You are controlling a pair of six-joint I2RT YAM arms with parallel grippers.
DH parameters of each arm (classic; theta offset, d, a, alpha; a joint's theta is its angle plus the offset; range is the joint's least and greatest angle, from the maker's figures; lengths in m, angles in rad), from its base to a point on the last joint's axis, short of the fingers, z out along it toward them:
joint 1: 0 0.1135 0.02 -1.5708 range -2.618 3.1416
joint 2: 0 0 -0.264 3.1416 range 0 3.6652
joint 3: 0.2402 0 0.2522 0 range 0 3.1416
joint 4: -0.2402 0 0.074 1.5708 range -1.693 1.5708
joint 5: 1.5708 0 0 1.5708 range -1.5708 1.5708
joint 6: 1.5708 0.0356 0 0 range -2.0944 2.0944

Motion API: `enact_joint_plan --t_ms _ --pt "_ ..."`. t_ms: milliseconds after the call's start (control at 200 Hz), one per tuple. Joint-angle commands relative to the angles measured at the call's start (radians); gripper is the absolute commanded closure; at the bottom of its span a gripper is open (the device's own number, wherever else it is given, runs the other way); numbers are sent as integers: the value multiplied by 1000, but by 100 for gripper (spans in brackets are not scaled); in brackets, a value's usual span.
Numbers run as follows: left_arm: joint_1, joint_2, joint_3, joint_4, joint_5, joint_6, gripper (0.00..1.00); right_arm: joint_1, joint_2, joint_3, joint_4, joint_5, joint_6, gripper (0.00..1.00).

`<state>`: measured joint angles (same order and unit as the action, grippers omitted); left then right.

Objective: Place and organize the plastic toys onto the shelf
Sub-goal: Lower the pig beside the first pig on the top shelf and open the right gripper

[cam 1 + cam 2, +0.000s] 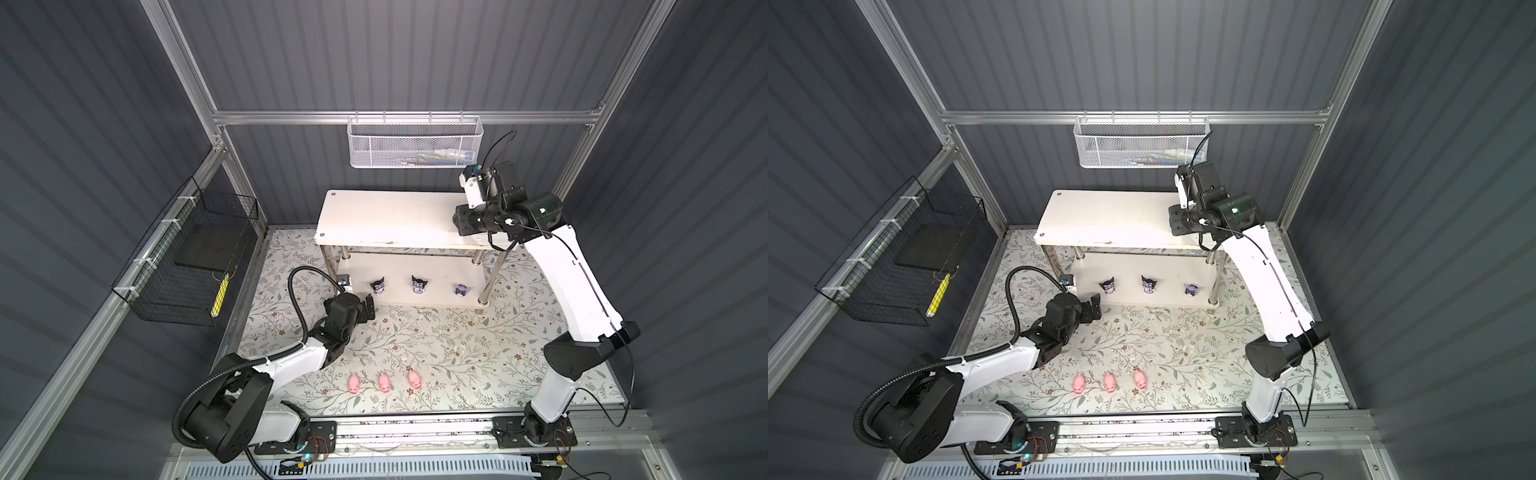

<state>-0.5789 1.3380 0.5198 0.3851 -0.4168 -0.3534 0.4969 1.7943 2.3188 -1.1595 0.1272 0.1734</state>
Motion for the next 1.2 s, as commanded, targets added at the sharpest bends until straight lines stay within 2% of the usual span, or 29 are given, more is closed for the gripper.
enact_joint_plan --t_ms 0,495,930,1061,1196 --pt "9 12 25 -7 13 -13 1 -7 13 -3 -15 -14 4 61" --pt "16 21 20 -6 13 -19 1 -9 12 27 -10 -37 10 50" --pt "20 37 32 -8 21 -23 1 -6 -153 -33 151 -74 -11 38" --pt "20 31 34 -15 18 -22 1 -3 -256 -143 251 -113 -42 37" --pt "21 16 29 -18 8 -24 1 20 -444 -411 411 -212 -80 37"
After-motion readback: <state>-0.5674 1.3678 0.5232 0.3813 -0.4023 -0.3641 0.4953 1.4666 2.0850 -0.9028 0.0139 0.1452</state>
